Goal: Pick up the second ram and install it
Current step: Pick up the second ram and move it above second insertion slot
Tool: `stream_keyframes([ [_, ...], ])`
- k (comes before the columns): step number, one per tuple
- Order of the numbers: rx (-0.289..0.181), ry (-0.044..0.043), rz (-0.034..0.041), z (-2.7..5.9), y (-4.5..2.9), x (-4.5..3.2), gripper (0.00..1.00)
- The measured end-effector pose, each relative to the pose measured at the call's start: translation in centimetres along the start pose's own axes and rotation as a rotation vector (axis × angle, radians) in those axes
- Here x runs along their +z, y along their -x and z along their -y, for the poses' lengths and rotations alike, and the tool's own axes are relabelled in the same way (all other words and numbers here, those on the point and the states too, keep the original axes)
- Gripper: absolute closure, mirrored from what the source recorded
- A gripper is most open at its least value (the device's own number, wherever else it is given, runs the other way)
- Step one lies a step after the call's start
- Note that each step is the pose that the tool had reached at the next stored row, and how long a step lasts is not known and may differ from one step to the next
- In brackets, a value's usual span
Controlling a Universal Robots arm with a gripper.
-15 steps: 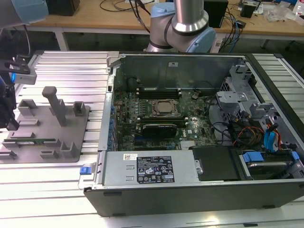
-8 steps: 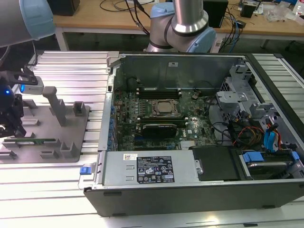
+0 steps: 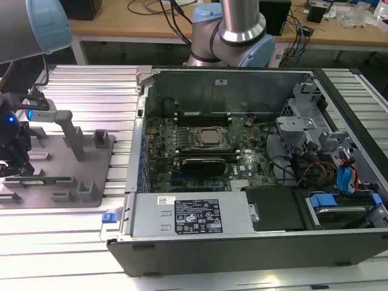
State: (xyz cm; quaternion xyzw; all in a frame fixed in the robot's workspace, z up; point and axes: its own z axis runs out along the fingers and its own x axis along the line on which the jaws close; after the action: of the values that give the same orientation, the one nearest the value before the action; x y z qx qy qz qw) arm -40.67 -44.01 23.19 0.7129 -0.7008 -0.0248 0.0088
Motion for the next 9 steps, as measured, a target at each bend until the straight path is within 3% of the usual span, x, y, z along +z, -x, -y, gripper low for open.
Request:
stream_keyframes([
  [2,0.000,0.0000,0.0000,0.00,0.00,0.01,0.91],
  [5,0.000,-0.0002,0.0002,0.01,0.00,0.09,0.72],
  [9,-0.008,0.0004,-0.0005,0.05,-0.02,0.93,0.72],
])
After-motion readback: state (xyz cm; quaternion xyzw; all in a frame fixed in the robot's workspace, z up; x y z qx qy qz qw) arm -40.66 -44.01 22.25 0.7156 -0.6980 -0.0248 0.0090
